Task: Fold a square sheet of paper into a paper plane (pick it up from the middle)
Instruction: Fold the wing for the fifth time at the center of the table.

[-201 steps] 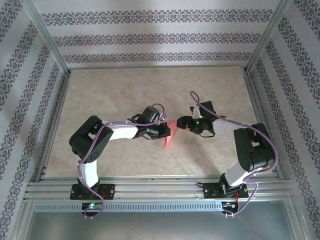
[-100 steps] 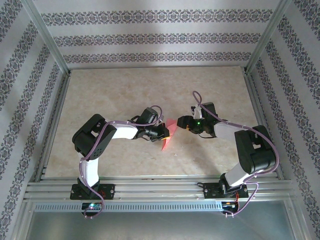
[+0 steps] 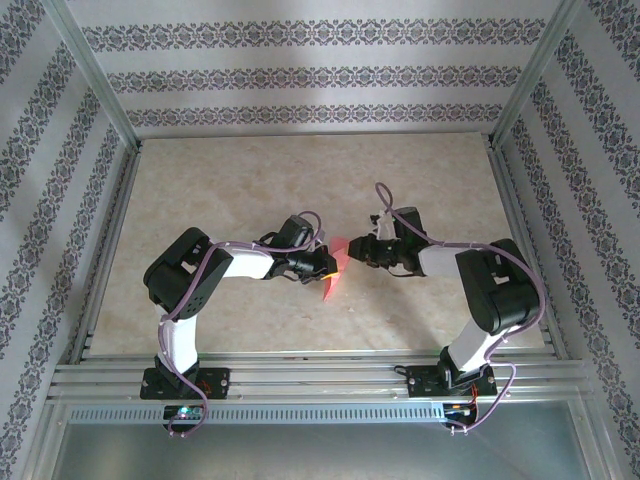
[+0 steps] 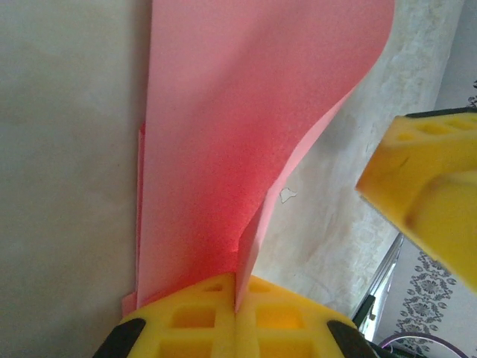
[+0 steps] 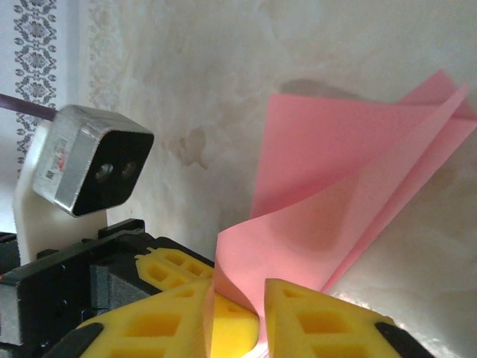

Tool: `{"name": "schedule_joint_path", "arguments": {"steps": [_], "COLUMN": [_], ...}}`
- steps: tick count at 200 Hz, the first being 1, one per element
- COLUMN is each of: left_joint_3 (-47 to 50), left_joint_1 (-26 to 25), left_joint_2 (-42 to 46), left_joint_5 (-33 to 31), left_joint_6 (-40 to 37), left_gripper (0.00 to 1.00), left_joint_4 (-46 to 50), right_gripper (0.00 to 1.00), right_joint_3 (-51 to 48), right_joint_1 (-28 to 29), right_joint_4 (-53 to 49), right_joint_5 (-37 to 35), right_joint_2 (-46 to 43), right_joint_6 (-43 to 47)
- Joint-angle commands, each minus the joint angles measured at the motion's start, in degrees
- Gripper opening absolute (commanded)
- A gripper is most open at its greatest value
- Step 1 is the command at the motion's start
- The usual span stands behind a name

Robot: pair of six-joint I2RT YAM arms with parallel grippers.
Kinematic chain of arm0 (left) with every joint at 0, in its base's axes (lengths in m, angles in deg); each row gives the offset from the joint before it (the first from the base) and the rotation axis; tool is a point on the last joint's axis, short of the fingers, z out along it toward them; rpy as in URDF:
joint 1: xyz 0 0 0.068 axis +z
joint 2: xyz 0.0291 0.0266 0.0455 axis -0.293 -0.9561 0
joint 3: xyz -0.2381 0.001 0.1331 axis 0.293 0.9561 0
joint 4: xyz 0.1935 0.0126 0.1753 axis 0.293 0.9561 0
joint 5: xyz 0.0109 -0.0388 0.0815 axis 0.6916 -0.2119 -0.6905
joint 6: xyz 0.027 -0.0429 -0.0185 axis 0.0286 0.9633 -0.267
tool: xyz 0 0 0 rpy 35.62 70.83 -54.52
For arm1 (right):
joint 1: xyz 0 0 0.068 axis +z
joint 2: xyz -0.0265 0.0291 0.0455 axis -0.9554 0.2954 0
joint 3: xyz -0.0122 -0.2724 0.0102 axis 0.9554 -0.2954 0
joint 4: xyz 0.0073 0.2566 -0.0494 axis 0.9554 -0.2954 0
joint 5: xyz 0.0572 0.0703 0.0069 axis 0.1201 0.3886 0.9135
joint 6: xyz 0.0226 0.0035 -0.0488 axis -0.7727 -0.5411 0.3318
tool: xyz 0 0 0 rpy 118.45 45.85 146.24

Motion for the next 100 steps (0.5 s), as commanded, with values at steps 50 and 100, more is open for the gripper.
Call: {"name": "schedule_joint_path", "arguments": {"steps": [50,100], "left_joint_3": [1.9,2.3], "left_joint_1": [1.4,1.5], "left_joint_2": [-0.4,-0.6], "left_joint_5": [-1.4,-1.4], "left_joint_6": [1.8,2.4], "left_gripper": [0.0,0.0], "left_joint_4": [-2.3,-2.9], "right_gripper": [0.16,0.16], "right_joint_3": [0.1,-0.4], "right_joint_1": [1.4,1.4], "right_joint_4": [5.3,4.8], "right_joint_5": [1.5,1.3], "right_joint_2": [3.6,3.9], "right_joint_6": [-1.1,-0.1]}}
